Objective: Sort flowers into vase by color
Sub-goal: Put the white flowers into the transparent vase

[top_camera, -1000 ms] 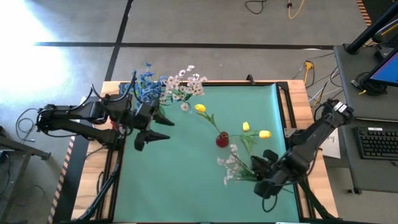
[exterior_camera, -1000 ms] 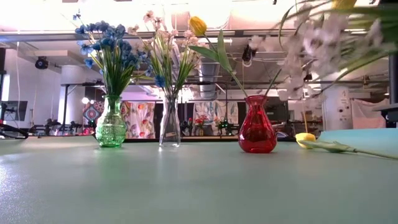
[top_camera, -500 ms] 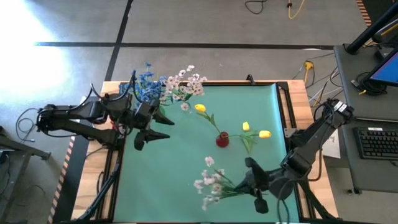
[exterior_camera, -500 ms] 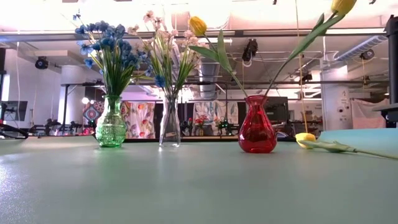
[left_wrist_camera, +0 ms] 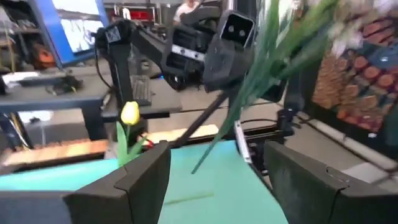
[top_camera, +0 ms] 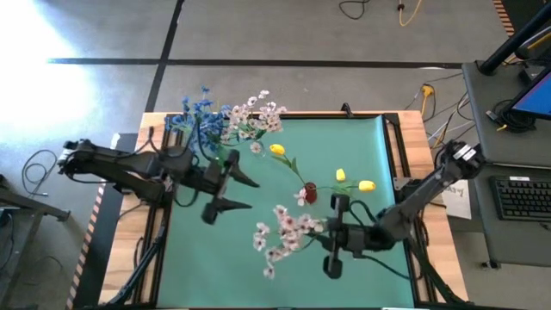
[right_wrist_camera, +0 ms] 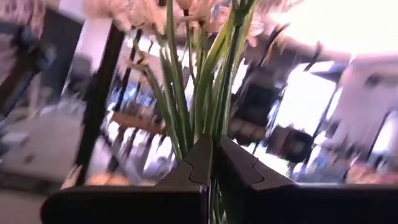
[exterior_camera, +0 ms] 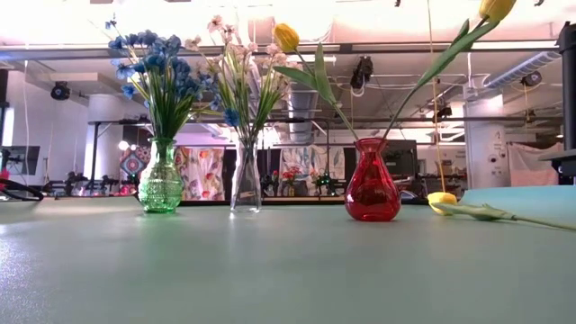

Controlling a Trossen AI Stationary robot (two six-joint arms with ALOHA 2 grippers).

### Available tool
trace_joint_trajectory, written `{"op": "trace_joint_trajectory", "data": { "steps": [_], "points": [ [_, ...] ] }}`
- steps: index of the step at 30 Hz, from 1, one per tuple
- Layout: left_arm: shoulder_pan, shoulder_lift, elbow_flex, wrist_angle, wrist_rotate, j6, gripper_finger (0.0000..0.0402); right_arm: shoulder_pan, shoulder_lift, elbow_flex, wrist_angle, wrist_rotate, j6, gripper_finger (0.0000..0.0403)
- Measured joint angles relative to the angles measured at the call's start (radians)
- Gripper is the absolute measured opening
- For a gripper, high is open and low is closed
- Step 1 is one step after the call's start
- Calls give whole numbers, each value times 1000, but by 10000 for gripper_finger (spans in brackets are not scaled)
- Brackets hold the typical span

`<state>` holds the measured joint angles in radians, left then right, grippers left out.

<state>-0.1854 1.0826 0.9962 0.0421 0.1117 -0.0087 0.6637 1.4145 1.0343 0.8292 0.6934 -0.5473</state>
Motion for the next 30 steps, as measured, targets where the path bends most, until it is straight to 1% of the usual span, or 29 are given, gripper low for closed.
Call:
{"op": "trace_joint_trajectory", "data": {
  "steps": [2,4,8,11,14,20,28,30],
  "points": [
    [-12,29,1,34,-29,26,245,-18,9,-27,144,-48,-79,12],
    [-20,55,2,49,-42,37,245,-35,14,-48,257,-116,-118,12],
    [-31,115,2,97,-43,53,245,-74,22,-59,361,-184,-117,12],
    [-36,174,1,186,-52,65,245,-114,22,-57,378,-240,-71,12],
    [-36,228,2,299,-84,89,245,-154,22,-53,377,-285,-10,12],
    [-35,327,1,484,-104,167,245,-205,22,-46,380,-307,40,12],
    [-10,417,2,723,-114,192,245,-227,22,-46,381,-309,51,12],
    [2,429,5,751,-114,192,245,-227,22,-46,376,-309,51,12]
  ]
}}
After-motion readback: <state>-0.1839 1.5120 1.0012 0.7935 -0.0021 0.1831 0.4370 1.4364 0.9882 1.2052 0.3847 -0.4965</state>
